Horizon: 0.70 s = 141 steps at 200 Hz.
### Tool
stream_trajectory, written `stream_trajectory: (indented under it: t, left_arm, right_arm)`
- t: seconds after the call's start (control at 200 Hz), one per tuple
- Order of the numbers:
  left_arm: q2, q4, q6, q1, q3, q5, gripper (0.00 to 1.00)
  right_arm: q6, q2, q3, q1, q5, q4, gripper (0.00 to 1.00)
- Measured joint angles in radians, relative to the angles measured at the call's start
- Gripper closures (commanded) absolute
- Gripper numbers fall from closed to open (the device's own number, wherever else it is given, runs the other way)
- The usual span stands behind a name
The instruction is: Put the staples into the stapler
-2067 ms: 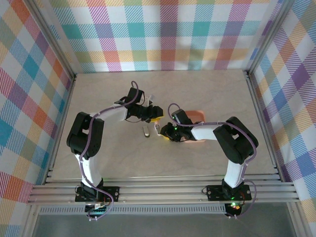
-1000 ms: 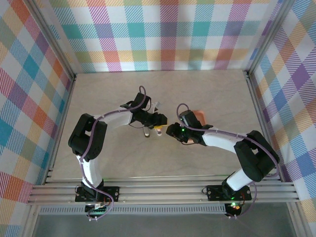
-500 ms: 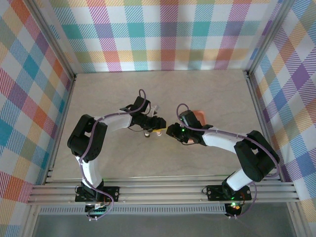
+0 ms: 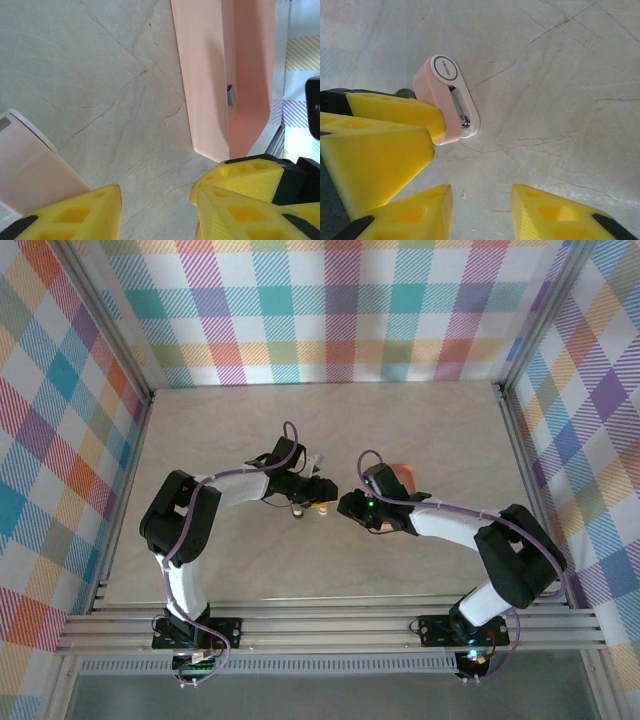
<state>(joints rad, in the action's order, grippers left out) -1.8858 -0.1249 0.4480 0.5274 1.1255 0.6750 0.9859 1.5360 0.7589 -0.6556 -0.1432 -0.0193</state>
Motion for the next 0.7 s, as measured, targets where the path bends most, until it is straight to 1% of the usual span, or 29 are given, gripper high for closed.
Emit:
stream_trajectory:
  t: [0.14,0.215,0.45,0.595,0.705]
  left_arm:
    - [0.004,-0.014,0.004,0.002,0.01,-0.004,0.5]
    - [0.004,-0.047,0.003,0.002,0.031,-0.016,0.46]
    - [0.021,-0.166,-0.01,-0.003,0.138,-0.104,0.37]
    - [0.087,-0.2,-0.011,-0.028,0.154,-0.149,0.33]
    - [0.155,-0.214,-0.007,-0.065,0.148,-0.19,0.32]
  right_arm:
    - [0.0,-0.004,0.0,0.0,0.005,0.01,0.63]
    - [-0.003,-0.01,0.003,0.0,0.008,0.02,0.63]
    - [-0.014,-0.019,0.039,0.0,0.016,0.043,0.6]
    - [-0.03,-0.011,0.077,0.0,0.012,0.054,0.59]
    - [-0.038,0.031,0.128,0.0,-0.002,0.058,0.59]
